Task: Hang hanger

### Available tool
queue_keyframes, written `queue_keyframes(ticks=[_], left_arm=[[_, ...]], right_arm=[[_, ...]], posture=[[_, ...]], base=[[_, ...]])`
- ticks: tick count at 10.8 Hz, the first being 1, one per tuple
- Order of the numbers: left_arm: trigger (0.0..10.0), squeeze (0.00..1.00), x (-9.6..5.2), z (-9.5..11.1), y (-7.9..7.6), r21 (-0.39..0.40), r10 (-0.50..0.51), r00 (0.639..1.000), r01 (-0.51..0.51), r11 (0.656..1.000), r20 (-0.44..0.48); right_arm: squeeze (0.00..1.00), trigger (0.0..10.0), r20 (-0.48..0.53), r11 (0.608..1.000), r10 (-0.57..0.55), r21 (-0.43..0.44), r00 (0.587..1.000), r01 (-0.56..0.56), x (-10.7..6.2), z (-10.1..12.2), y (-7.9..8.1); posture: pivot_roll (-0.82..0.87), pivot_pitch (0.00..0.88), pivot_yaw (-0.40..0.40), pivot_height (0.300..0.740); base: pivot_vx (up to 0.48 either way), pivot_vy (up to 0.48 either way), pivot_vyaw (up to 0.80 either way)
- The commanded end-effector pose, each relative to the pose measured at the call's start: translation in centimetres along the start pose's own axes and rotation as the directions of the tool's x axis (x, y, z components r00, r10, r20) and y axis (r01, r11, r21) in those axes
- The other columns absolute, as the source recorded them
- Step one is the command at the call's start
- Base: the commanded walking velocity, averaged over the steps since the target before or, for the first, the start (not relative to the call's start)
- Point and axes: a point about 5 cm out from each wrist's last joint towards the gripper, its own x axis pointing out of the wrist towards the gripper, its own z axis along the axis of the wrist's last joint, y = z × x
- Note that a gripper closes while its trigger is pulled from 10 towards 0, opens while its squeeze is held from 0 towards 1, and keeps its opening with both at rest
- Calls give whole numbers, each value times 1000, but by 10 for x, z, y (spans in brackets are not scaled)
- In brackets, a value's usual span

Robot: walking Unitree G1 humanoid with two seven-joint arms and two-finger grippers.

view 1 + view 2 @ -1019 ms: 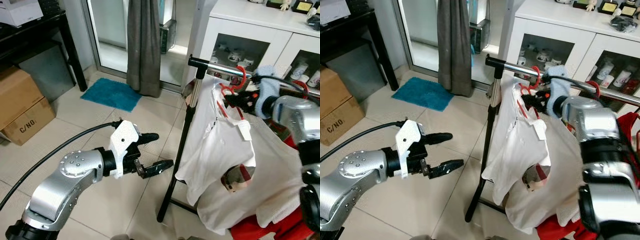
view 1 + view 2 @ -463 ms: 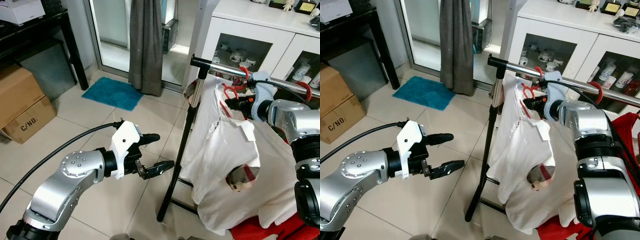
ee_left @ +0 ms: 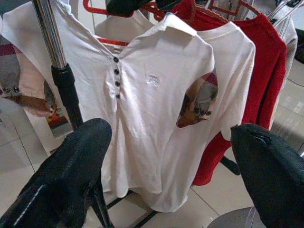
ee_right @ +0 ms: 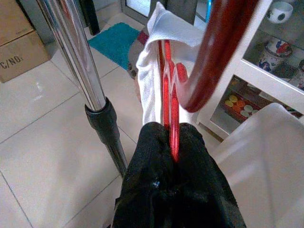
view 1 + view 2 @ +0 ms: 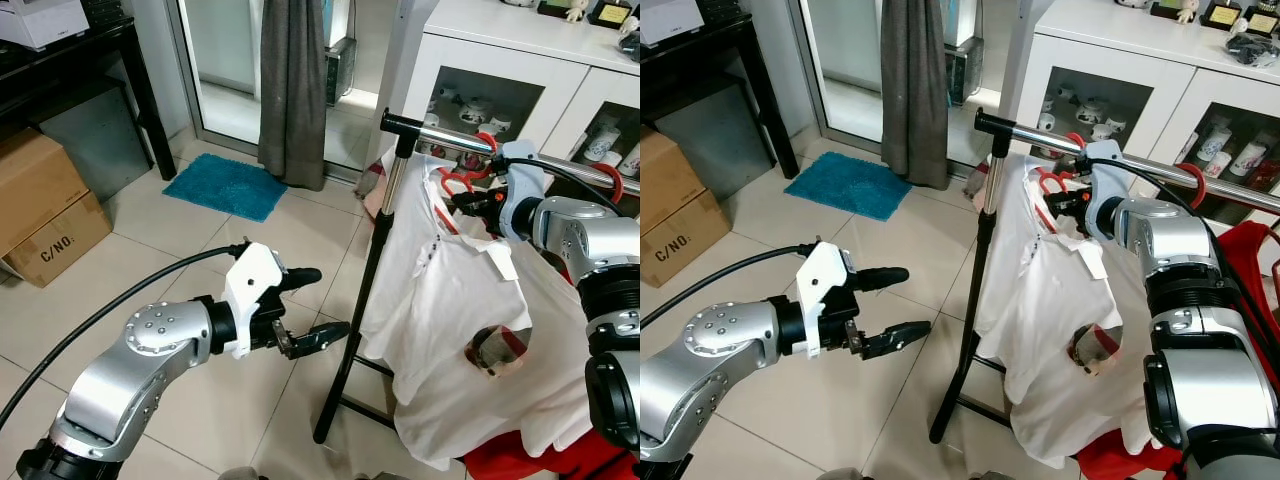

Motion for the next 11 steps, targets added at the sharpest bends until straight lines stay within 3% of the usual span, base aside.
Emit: queue_keyframes(ticks=[1, 3, 4, 5, 7, 8, 10, 11], left_arm=[[10000, 682, 2, 3, 2, 21, -1, 1000, 1, 1000, 4], [10000, 675, 6, 3, 4, 43, 55, 998, -55, 998, 23], [10000, 553, 11, 3, 9, 60, 133, 990, -135, 989, 42], [10000, 396, 17, 4, 18, 56, 268, 960, -273, 960, 77], [10000, 365, 20, 4, 20, 40, 323, 942, -328, 944, 96], [10000, 361, 20, 3, 25, 59, 397, 910, -406, 912, 115], [10000, 361, 20, -2, 31, 44, 475, 871, -483, 874, 124], [10000, 361, 18, -13, 31, 3, 523, 846, -526, 850, 102]], right_arm=[[0, 0, 8, 1000, 3, -20, 1000, -2, 0, 4, 0], [0, 0, 62, 1000, 1, -18, 998, 0, -6, 9, 1], [0, 0, 90, 1000, -14, -17, 996, 15, -11, 12, 1], [0, 0, 120, 999, -33, -36, 992, 37, -19, 13, 4], [0, 0, 146, 997, -39, -57, 989, 48, -34, 17, 9], [0, 0, 146, 996, -43, -72, 988, 54, -46, 12, 17], [0, 0, 135, 996, -41, -73, 990, 51, -51, -6, 32], [0, 0, 163, 996, -53, -57, 985, 63, -52, -26, 48]], posture=[[54, 0, -69, 740], [59, 0, -78, 740], [66, 0, -87, 740], [67, 0, -88, 740], [60, 0, -78, 740], [57, 0, -73, 740], [59, 0, -74, 740], [58, 0, -66, 740]], base=[[0, 0, 0], [0, 0, 0], [0, 0, 0], [0, 0, 0], [0, 0, 0], [0, 0, 0], [0, 0, 0], [0, 0, 0]])
